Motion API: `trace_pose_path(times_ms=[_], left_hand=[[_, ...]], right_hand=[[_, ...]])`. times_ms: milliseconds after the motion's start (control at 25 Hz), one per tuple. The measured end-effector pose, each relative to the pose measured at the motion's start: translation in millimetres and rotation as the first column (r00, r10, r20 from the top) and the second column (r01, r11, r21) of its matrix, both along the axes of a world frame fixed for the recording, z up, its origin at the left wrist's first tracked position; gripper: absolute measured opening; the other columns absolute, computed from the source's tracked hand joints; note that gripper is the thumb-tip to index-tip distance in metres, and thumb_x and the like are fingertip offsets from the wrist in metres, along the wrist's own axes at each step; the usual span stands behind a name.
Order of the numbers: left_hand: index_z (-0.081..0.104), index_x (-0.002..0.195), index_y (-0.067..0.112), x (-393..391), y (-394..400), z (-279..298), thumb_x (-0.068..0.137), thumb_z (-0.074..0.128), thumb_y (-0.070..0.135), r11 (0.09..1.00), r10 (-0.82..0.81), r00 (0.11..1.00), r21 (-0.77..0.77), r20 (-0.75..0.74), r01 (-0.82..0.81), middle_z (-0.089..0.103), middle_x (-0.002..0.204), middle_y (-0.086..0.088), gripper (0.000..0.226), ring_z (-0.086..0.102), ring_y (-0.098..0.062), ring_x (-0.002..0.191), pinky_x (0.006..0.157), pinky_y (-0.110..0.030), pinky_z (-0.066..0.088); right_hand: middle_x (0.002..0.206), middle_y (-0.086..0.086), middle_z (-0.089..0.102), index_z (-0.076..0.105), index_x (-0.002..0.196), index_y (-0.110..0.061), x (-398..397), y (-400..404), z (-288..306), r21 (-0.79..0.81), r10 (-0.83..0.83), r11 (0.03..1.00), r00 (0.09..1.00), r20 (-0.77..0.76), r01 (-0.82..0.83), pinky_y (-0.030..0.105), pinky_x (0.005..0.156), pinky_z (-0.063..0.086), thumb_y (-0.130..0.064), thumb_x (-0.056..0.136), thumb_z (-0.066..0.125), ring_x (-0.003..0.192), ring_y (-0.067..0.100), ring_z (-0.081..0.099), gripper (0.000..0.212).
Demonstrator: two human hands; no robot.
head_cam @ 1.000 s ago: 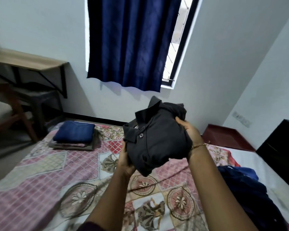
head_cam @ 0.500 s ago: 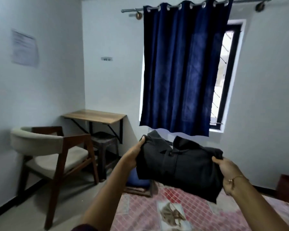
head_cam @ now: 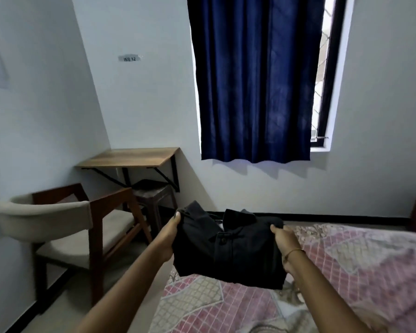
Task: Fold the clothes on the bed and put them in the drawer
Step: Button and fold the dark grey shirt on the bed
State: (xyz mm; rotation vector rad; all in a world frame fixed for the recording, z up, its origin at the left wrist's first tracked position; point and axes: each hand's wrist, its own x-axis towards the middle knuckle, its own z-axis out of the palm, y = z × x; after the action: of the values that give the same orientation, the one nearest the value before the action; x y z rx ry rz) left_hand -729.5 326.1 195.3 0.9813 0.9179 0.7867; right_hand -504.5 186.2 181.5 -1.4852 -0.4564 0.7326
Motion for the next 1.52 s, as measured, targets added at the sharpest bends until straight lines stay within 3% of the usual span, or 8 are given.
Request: trace_pose_path(times_ms=[200,440,600,800,1080,1240,1360,1520], left_hand=[[0.061,0.102,0.008,-20,40,-39,0.098,0.045,0.036,0.990,-0.043,0.990,-0.136,-0.132,0.025,0.063,0.102,-0.011,0.033,0.059,-0.025,0.088,0.087,-0.035,0.042],[0.055,0.123,0.006,-22,78,-131,0.099,0.043,0.033,0.955,-0.041,0.976,-0.296,-0.215,-0.025,0.057,0.124,-0.014,0.037,0.051,-0.031,0.120,0.093,-0.034,0.040],[0.047,0.132,0.015,-11,108,-205,0.101,0.039,0.029,0.956,-0.038,0.964,-0.290,-0.262,-0.041,0.056,0.129,-0.009,0.036,0.054,-0.028,0.116,0.101,-0.037,0.041],[0.045,0.133,0.016,24,151,-286,0.102,0.036,0.027,0.932,-0.153,0.957,-0.358,-0.245,0.057,0.058,0.127,-0.009,0.034,0.057,-0.027,0.111,0.098,-0.036,0.043],[0.048,0.128,0.027,70,198,-383,0.102,0.034,0.027,0.987,-0.143,0.895,-0.129,-0.422,0.096,0.054,0.135,-0.004,0.030,0.053,-0.022,0.117,0.103,-0.040,0.041],[0.056,0.108,0.031,66,191,-402,0.099,0.024,0.049,0.938,-0.175,0.924,-0.343,-0.340,0.051,0.063,0.106,0.009,0.038,0.058,-0.015,0.098,0.082,-0.030,0.047],[0.057,0.117,0.019,53,184,-406,0.087,0.038,0.055,0.927,-0.248,0.909,-0.355,-0.333,0.123,0.064,0.113,-0.002,0.050,0.059,-0.018,0.103,0.081,-0.026,0.047],[0.048,0.124,0.015,48,168,-405,0.086,0.064,0.025,0.912,-0.401,0.811,-0.271,-0.426,0.308,0.060,0.120,-0.001,0.042,0.061,-0.011,0.100,0.080,-0.018,0.051]], right_hand=[[0.113,0.010,0.060,0.057,0.115,-0.006,-33,40,-52,-0.046,-0.036,0.998,0.994,-0.100,0.031,0.033,0.082,0.046,-0.021,0.092,0.057,0.100,0.025,0.057,0.027],[0.112,0.023,0.062,0.059,0.113,0.003,-21,92,-138,-0.230,-0.167,0.956,0.982,0.087,0.183,0.041,0.084,0.046,-0.017,0.095,0.052,0.098,0.033,0.057,0.028],[0.108,0.026,0.062,0.059,0.109,0.008,-15,118,-210,-0.359,-0.184,0.910,0.978,0.102,0.208,0.030,0.075,0.037,-0.007,0.094,0.051,0.100,0.037,0.057,0.023],[0.127,0.024,0.054,0.051,0.126,0.005,12,156,-283,-0.447,-0.237,0.832,0.939,0.250,0.329,0.035,0.090,0.039,-0.007,0.096,0.046,0.116,0.038,0.051,0.033],[0.113,0.025,0.060,0.052,0.122,-0.004,72,192,-386,-0.679,0.048,0.681,0.908,0.415,0.275,0.039,0.080,0.043,-0.016,0.098,0.041,0.100,0.040,0.057,0.029],[0.108,0.029,0.059,0.050,0.116,0.000,82,189,-424,-0.775,0.109,0.569,0.909,0.403,0.276,0.041,0.078,0.043,-0.021,0.098,0.039,0.097,0.043,0.057,0.029],[0.108,0.032,0.058,0.050,0.113,0.005,77,192,-428,-0.765,0.097,0.559,0.890,0.445,0.321,0.044,0.081,0.042,-0.025,0.099,0.038,0.099,0.045,0.056,0.035],[0.126,0.029,0.051,0.039,0.135,0.000,55,184,-406,-0.786,0.095,0.551,0.915,0.392,0.279,0.044,0.090,0.041,-0.043,0.096,0.040,0.113,0.044,0.051,0.058]])
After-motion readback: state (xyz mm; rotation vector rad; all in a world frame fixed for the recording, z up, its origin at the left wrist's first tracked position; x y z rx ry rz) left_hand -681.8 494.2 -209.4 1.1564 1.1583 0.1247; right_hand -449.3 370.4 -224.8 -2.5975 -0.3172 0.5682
